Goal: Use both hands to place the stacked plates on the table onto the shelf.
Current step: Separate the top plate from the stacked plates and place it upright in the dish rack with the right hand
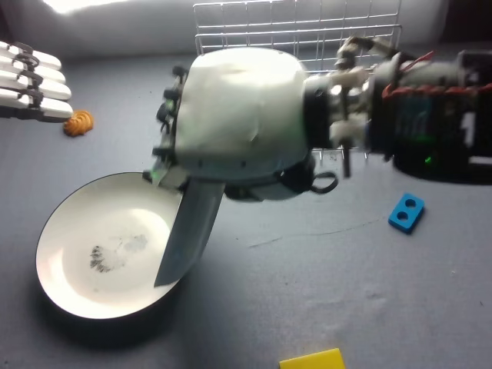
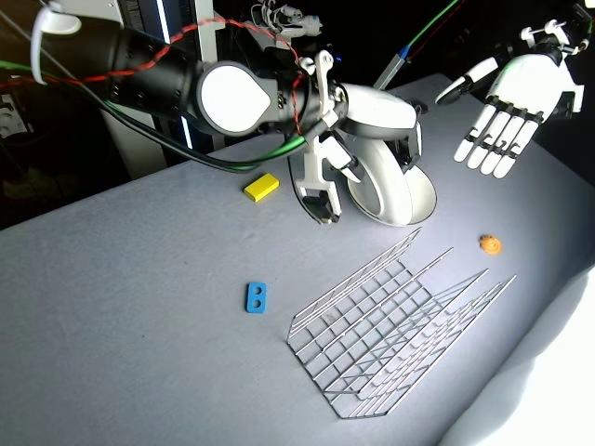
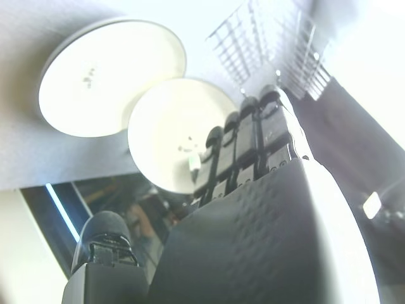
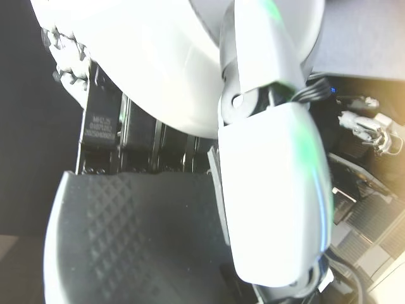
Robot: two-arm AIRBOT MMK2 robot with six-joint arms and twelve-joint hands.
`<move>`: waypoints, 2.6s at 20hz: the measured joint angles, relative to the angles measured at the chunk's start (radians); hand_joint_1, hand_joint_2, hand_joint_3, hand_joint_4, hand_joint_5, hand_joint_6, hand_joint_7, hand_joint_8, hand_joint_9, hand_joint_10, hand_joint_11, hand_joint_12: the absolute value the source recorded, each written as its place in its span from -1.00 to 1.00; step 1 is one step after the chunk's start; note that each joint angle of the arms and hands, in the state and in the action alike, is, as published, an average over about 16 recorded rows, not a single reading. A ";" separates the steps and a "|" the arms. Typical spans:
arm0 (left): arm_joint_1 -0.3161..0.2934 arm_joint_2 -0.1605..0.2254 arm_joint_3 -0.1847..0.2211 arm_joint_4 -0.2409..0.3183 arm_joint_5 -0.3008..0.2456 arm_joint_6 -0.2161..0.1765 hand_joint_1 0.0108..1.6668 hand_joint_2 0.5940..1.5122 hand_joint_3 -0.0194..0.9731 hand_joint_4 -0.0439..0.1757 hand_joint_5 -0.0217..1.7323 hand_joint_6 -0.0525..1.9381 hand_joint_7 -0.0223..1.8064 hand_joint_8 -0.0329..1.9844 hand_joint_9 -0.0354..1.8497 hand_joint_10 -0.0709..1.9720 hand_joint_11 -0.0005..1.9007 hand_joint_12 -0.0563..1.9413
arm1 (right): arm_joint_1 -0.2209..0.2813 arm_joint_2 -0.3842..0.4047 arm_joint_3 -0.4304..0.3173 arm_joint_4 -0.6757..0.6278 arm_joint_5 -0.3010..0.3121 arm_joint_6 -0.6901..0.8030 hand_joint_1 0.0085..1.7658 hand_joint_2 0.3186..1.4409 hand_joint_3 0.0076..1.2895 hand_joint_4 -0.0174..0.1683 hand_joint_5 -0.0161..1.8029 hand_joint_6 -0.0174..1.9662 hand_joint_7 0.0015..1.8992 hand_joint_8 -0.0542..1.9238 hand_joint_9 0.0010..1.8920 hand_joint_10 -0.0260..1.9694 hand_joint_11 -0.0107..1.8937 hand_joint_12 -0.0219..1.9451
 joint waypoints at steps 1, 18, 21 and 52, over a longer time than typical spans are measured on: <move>-0.001 0.001 0.004 0.000 0.000 -0.002 -1.00 0.05 -0.92 -0.59 -0.96 -0.93 -0.95 -0.97 -0.94 -0.92 -0.98 -0.95 | 0.011 0.017 -0.014 0.010 -0.001 0.016 0.50 0.18 -0.99 -0.77 0.00 0.08 0.09 -0.11 0.05 0.15 -0.08 0.26; -0.003 0.001 0.024 0.009 -0.001 -0.007 -1.00 0.04 -0.92 -0.59 -0.95 -0.93 -0.96 -0.97 -0.94 -0.92 -0.99 -0.95 | 0.196 0.218 -0.032 0.152 -0.004 0.644 0.53 0.19 -0.99 -0.85 -0.04 0.11 0.06 -0.06 0.04 0.19 -0.07 0.34; -0.002 0.001 0.018 0.021 -0.001 -0.003 -1.00 0.04 -0.92 -0.58 -0.96 -0.93 -0.96 -0.97 -0.94 -0.92 -0.98 -0.95 | 0.208 0.224 0.003 0.197 -0.025 0.697 0.54 0.19 -0.99 -0.85 -0.05 0.11 0.05 -0.06 0.04 0.20 -0.08 0.35; 0.176 -0.071 -0.028 0.106 0.056 0.062 -1.00 0.09 -0.92 -0.58 -0.95 -0.93 -0.96 -0.97 -0.94 -0.92 -0.98 -0.94 | -0.012 0.030 0.420 0.454 -0.014 0.764 0.45 0.24 -0.99 -0.82 0.00 0.02 0.11 -0.08 0.19 -0.47 -0.10 0.30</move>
